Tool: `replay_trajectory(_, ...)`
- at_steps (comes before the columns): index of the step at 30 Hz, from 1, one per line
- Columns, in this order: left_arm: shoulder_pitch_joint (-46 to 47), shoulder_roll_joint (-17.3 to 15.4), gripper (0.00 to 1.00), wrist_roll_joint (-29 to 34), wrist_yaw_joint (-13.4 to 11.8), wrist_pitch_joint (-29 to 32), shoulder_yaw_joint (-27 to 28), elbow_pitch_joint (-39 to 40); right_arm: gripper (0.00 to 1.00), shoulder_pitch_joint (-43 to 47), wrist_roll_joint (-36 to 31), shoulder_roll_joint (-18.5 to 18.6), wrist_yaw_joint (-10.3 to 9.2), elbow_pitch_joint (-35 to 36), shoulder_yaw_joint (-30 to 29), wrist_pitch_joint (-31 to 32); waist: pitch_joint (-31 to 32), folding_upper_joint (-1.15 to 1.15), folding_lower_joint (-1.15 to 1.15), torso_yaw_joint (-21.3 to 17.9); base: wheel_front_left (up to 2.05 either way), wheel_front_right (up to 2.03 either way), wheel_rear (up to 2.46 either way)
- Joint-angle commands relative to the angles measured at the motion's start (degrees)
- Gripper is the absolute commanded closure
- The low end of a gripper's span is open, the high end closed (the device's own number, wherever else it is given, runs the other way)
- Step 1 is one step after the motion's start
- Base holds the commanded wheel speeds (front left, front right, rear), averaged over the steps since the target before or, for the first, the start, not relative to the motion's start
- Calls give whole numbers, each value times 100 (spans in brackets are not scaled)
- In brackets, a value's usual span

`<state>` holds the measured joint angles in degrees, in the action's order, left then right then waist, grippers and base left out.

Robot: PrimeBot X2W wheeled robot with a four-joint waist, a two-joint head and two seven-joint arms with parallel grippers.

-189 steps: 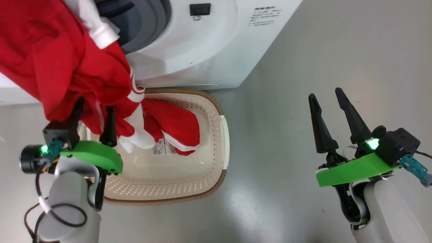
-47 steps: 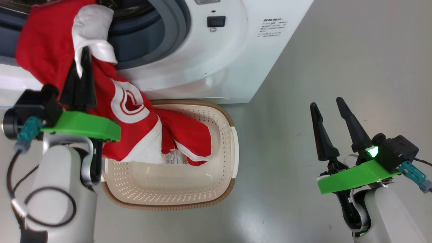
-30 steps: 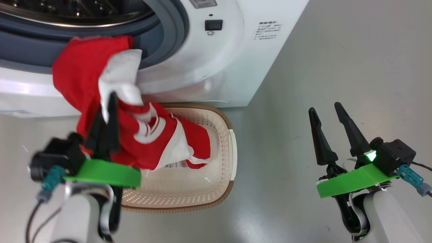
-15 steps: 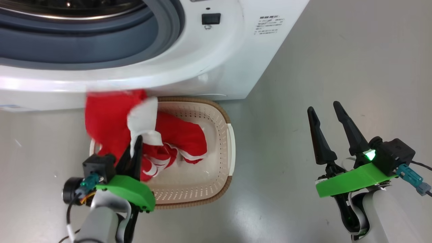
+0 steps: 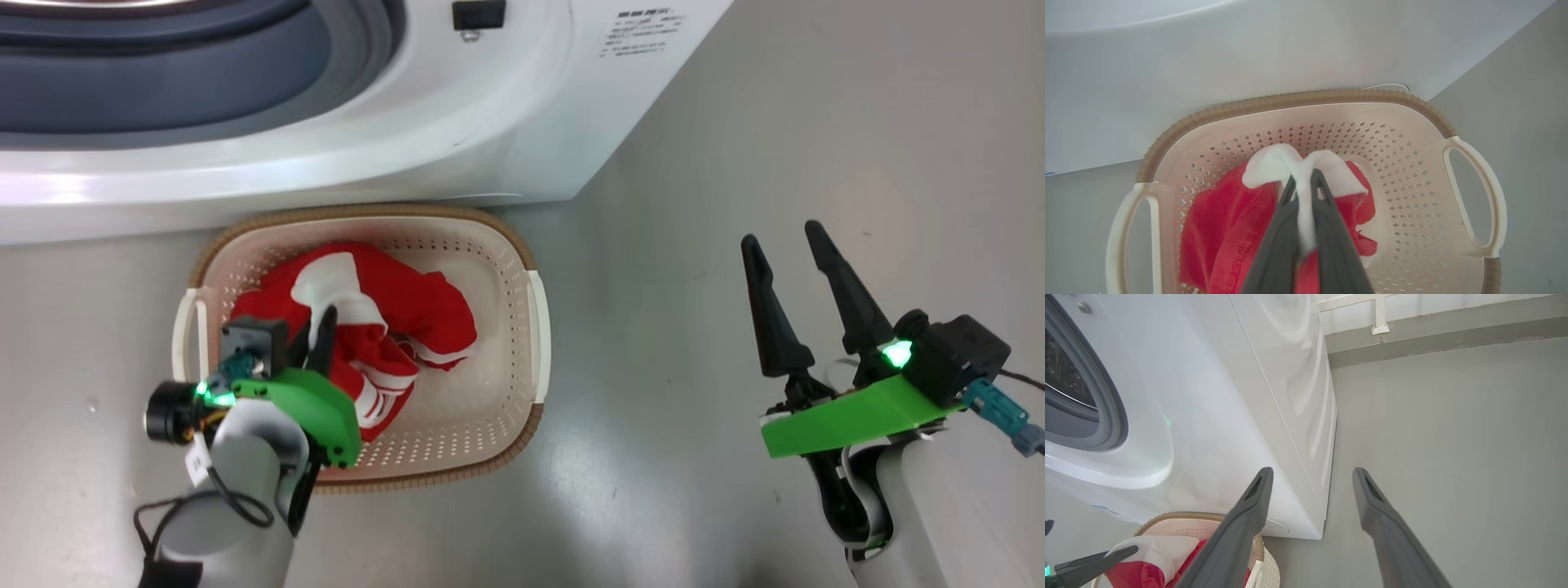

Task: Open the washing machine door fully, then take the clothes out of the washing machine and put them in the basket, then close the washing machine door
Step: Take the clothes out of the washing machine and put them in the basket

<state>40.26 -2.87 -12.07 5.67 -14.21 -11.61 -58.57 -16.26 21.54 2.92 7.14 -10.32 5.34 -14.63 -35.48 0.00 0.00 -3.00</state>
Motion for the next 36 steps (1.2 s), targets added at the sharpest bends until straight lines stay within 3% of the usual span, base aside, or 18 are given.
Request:
replay_trajectory(1,69,-160,100,14,51,-74,114,11,0,-45,60,-4,35,157,141,-37,-103,0,0,-63,0,0,0)
replay_trajectory(8,348,-158,100,-23,122,-77,137,-259,0,-141,94,-4,35,182,159,-37,-274,0,0,-110,0,0,0)
replay_trajectory(9,375,-156,91,-21,127,-77,131,-310,0,-150,97,-4,35,183,161,-37,-291,0,0,-114,0,0,0)
replay_trajectory(10,400,-156,69,-17,132,-77,127,-342,0,-158,98,-4,35,185,163,-37,-306,0,0,-118,0,0,0)
replay_trajectory(12,444,-161,44,-19,140,-78,135,-371,0,-175,99,-4,35,188,164,-37,-336,0,0,-122,0,0,0)
replay_trajectory(14,473,-165,10,-24,146,-78,150,-372,0,-186,96,-4,35,189,153,-37,-353,0,0,-118,0,0,0)
replay_trajectory(15,483,-165,0,-29,148,-78,163,-361,0,-189,93,-4,35,190,145,-37,-358,0,0,-112,0,0,0)
replay_trajectory(36,107,-118,0,-77,175,-78,436,178,0,-36,-18,-4,35,41,110,-37,175,0,0,5,0,0,0)
